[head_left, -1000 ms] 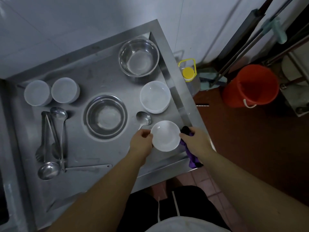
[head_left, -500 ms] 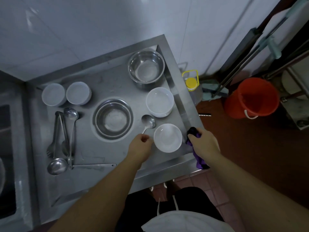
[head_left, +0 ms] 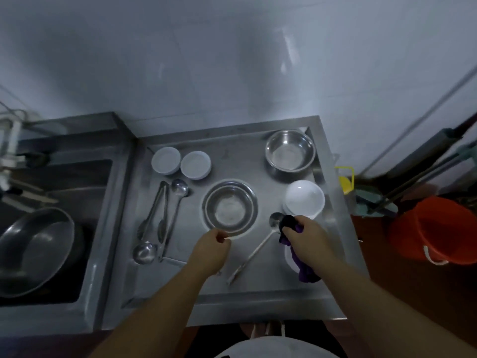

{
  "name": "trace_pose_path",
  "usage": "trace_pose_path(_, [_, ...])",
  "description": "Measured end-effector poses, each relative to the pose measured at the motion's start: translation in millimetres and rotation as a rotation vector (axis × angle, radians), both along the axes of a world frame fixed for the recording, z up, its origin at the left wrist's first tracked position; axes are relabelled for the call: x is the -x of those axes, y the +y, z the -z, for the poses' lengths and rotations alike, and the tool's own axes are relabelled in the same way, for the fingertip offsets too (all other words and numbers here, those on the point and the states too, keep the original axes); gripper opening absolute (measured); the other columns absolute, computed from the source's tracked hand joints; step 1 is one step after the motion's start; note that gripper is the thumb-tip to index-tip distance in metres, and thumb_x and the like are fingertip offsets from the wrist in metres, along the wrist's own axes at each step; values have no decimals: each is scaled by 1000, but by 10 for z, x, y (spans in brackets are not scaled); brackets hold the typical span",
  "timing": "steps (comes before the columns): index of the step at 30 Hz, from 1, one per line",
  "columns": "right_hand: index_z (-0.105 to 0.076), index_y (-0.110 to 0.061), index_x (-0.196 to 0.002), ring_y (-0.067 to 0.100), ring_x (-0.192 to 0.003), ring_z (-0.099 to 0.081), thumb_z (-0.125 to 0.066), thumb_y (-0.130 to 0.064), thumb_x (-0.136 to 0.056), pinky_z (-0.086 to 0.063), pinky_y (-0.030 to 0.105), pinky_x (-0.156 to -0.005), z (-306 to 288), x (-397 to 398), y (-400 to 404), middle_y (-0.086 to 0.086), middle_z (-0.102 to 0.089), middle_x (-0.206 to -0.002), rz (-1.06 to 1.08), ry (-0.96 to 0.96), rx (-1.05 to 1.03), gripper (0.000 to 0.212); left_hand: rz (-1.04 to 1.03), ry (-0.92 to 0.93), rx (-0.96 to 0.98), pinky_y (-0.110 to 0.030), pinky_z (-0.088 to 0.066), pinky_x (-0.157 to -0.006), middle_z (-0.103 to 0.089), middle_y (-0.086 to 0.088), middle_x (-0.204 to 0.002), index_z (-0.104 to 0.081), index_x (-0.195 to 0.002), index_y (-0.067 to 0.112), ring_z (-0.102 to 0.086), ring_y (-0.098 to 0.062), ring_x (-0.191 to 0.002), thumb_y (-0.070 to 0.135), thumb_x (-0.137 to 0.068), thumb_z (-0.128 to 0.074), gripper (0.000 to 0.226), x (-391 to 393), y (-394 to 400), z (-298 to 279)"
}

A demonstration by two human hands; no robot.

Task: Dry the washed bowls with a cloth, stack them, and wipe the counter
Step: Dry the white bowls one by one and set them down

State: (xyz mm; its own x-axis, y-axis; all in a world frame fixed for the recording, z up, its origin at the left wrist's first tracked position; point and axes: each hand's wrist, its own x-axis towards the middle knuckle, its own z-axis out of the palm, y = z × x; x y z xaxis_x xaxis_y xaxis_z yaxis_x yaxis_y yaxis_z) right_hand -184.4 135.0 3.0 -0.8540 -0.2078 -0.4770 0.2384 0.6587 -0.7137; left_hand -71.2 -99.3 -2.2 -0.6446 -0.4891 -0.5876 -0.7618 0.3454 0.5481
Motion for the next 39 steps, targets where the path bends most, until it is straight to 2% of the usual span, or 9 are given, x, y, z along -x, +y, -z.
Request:
trace_pose_path(5, [-60, -36, -111, 11, -89, -64, -71, -33, -91, -48, 33, -76, 48, 54, -707, -8, -69, -103, 10, -97, 50, 23, -7, -19, 6, -21, -45, -66, -61, 15, -99, -64, -124, 23, -59, -2, -85, 30, -102, -58, 23, -59, -691, 80])
trace_pose_path(8, [-64, -21, -115, 24, -94, -68, -73, -38, -87, -52, 36, -77, 169, 118, -1114, 3, -70, -105, 209, -295, 58, 34, -9, -42, -23, -16, -42, -59, -61, 17, -101, -63, -126, 27, -60, -1, -84, 32, -101, -57, 26, -46, -1113, 160])
trace_pose_path(11, [-70, -3, -110, 32, -89, -70, -73, -30, -91, -55, 39, -70, 304, 203, -1483, 15, -74, -104, 487, -606, 216, 33, 15, -57, -44, -18, -44, -62, -65, 9, -113, -63, -127, 30, -61, -3, -88, 34, -100, -57, 28, 48, -1537, 254])
trace_pose_path(15, [-71, -2, -113, 35, -92, -73, -70, -26, -96, -58, 39, -72, 481, 272, -1879, 19, -76, -105, 587, -777, 260, 29, 43, -43, -56, -22, -46, -56, -66, 4, -116, -64, -125, 31, -64, -11, -87, 34, -99, -57, 27, 290, -2042, 383])
trace_pose_path(22, [-71, -3, -112, 32, -75, -73, -58, -20, -103, -59, 40, -65, 749, 324, -2326, 17, -77, -89, 713, -960, 392, 23, 110, -17, 36, -31, -44, -80, -68, -6, -122, -65, -121, 27, -59, -23, -97, 28, -98, -57, 25, 967, -2621, 638])
trace_pose_path(26, [-75, -5, -103, 30, -66, -77, -59, -30, -104, -62, 38, -55, 753, 364, -2525, 15, -78, -85, 728, -1047, 546, 30, 74, 9, 149, -34, -47, -88, -68, -8, -126, -64, -127, 20, -63, -29, -111, 28, -98, -58, 30, 1351, -2800, 782])
trace_pose_path(31, [-70, -6, -129, 30, -90, -73, -57, -30, -103, -60, 43, -82, 793, 391, -2678, 14, -75, -108, 697, -1023, 689, 37, 179, -163, 332, -42, -48, -92, -69, -14, -121, -65, -124, 14, -60, -36, -114, 41, -101, -47, 39, 1680, -2848, 965])
trace_pose_path(35, [-74, -12, -118, 24, -75, -70, -68, -36, -92, -60, 34, -68, 809, 384, -2736, 8, -72, -93, 687, -1001, 718, 36, 174, -247, 312, -45, -47, -97, -70, -13, -117, -67, -115, 11, -63, -35, -108, 43, -103, -42, 43, 1829, -2790, 1115])
trace_pose_path(39, [-81, -15, -118, 24, -89, -76, -75, -42, -80, -65, 40, -76, 853, 289, -2696, 7, -78, -114, 714, -997, 763, 47, 97, -249, 320, -43, -41, -89, -71, -12, -116, -61, -105, 16, -64, -35, -107, 42, -102, -47, 30, 1902, -2762, 1198])
